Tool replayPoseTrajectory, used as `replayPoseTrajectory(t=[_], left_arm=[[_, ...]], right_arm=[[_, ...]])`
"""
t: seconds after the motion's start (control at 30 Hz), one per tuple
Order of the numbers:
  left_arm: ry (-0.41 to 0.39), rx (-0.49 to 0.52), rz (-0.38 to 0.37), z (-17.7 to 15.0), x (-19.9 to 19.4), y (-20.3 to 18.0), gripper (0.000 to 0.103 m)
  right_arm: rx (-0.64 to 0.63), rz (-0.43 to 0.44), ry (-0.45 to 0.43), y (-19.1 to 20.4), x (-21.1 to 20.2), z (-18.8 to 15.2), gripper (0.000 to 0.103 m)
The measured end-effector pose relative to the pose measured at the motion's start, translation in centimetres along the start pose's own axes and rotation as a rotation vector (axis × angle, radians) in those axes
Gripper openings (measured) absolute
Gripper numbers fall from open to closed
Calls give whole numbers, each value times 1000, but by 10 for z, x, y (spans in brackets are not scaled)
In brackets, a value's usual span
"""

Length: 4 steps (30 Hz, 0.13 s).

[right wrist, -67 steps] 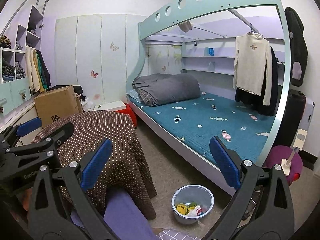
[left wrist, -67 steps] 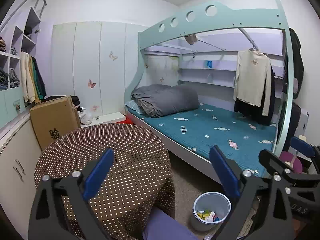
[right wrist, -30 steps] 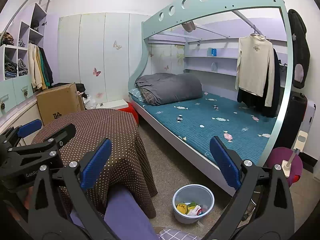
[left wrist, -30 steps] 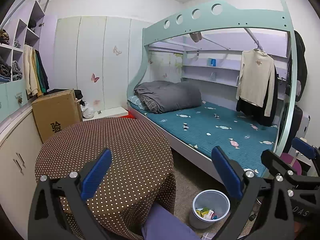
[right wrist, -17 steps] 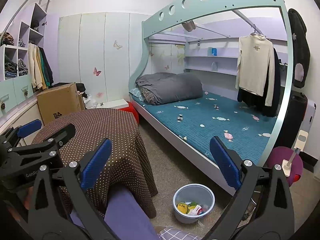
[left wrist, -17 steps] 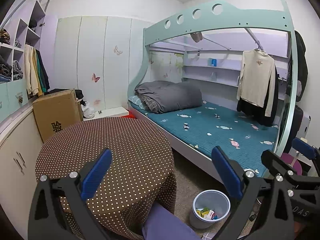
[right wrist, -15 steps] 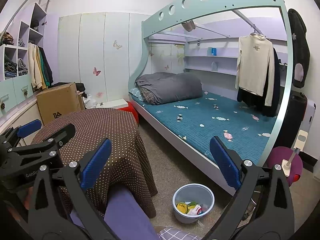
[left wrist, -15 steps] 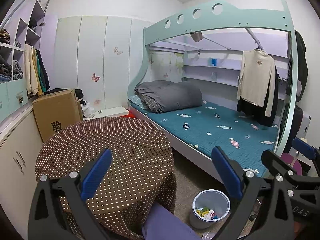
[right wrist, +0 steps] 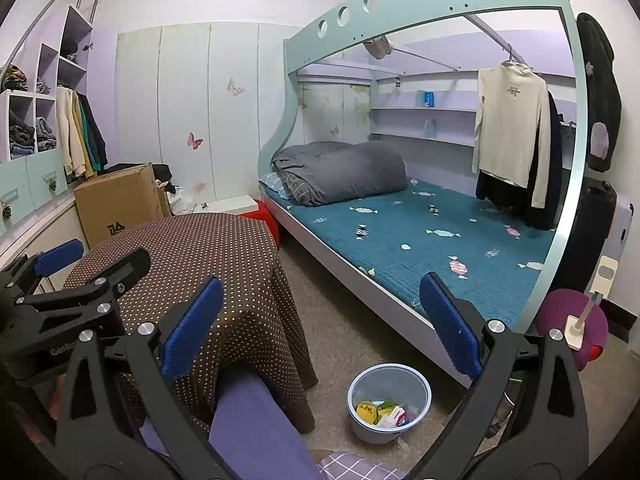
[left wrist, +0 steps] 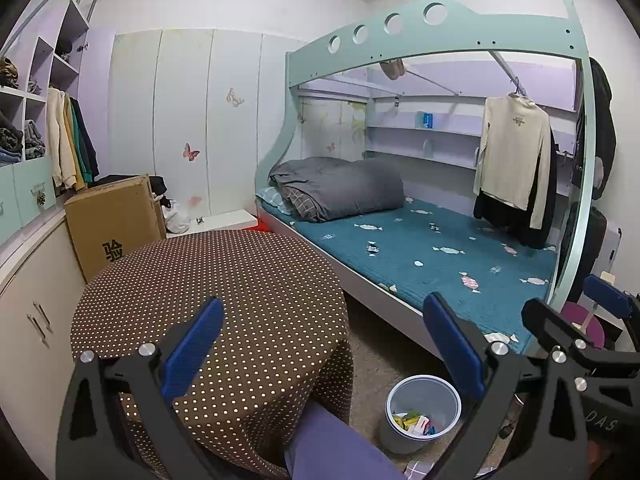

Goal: Collect trash

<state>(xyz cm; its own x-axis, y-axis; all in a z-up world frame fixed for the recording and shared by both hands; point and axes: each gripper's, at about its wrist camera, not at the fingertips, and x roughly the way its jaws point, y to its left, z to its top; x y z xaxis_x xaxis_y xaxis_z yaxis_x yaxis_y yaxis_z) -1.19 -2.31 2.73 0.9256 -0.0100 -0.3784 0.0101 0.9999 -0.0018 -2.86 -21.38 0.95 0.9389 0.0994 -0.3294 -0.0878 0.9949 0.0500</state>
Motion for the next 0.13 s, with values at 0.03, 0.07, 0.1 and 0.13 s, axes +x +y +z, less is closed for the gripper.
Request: replayPoseTrajectory(t=[0.03, 0.07, 0.1, 0.13], left_arm=[[3, 1, -1, 0, 1, 0, 98], [7, 1, -3, 1, 2, -1, 98], [10, 1, -3, 1, 4, -1, 98], [14, 0, -4, 1, 5, -2, 98]], right_arm=[[0, 0, 3, 0, 1, -1, 96], [0, -1, 5, 0, 1, -1, 96], [-1, -3, 7, 0, 2, -1, 96], [-2, -4, 10, 0, 3, 0, 96]])
